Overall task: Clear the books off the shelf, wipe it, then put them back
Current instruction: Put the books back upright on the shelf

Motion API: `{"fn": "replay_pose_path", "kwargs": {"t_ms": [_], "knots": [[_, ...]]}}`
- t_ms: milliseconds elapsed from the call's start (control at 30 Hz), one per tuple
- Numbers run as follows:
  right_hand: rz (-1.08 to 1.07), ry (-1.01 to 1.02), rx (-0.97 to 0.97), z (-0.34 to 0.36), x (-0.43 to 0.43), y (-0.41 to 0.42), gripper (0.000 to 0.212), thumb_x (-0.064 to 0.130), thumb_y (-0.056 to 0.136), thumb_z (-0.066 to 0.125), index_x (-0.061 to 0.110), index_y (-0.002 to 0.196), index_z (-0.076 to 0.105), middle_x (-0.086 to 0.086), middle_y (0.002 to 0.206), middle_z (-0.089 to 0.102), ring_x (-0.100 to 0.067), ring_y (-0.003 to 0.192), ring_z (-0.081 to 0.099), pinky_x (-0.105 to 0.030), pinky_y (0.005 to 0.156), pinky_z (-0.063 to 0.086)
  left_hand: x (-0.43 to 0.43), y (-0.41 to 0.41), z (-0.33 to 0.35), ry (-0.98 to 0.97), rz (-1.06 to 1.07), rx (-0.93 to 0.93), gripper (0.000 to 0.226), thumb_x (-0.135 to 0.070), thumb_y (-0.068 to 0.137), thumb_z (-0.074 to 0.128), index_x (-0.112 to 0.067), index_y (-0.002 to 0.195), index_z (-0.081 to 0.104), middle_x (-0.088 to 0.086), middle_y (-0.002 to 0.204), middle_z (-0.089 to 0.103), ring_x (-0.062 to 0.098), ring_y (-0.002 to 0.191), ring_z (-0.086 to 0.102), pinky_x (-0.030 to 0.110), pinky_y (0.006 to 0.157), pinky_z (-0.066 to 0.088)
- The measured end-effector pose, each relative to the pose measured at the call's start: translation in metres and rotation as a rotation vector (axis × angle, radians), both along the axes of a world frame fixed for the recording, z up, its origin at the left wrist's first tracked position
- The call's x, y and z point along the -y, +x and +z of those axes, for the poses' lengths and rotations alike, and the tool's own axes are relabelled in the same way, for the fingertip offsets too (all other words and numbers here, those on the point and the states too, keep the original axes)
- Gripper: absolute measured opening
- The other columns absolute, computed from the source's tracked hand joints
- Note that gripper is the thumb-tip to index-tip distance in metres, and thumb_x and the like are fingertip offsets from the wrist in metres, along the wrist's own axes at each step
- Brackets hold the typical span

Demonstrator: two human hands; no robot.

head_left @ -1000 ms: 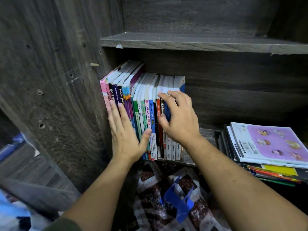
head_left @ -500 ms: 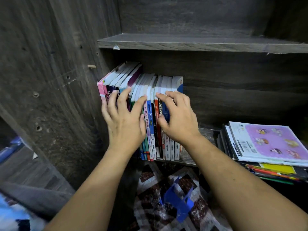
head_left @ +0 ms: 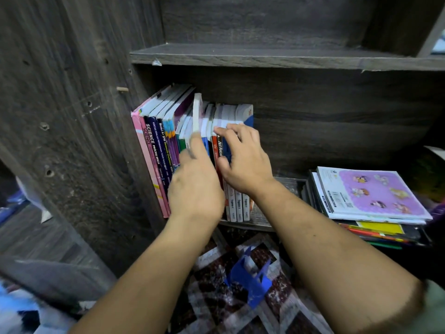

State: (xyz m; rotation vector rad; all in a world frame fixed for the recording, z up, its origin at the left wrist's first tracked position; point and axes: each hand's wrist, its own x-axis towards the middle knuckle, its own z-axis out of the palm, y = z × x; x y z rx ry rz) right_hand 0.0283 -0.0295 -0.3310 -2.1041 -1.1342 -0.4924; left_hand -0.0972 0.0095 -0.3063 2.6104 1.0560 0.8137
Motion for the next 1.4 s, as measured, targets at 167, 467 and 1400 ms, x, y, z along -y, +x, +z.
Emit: {"fn": "replay_pose_path", "kwargs": {"t_ms": [167,467,1400], "knots": [[-0.118,-0.171,0.110,0.020,-0.005,-0.013,0.044,0.034,0.082,0.055,0.020,0.123,0.052,-0.004,0.122,0.051,-0.025,0.118,0.043,-0.042,0.090,0.046,-0.016,0.004,0.001,0.091,0.004,-0.088,0.082,-0.017,0.095,0.053,-0.030,0.154,-0.002,0.014,0.113,0.054,0.034,0.097,0.059,0.038,0.069,0.037],[-0.206,-0.503,0.182,0.034,-0.023,-0.028,0.068,0.054,0.081,0.051,0.014,0.134,0.034,-0.014,0.134,0.044,-0.034,0.127,0.038,-0.056,0.108,0.027,-0.002,-0.084,0.008,0.197,-0.075,-0.135,0.083,-0.019,0.091,0.053,-0.036,0.153,0.002,0.009,0.107,0.053,0.038,0.093,0.060,0.042,0.071,0.042],[-0.246,-0.244,-0.107,0.042,-0.013,-0.006,0.059,0.052,0.081,0.054,0.021,0.129,0.040,-0.006,0.134,0.049,-0.032,0.127,0.035,-0.055,0.094,0.037,0.024,-0.141,-0.012,0.296,-0.103,-0.162,0.082,-0.007,0.072,0.073,-0.010,0.146,0.039,0.014,0.076,0.044,0.034,0.043,0.048,0.037,0.037,0.038]]}}
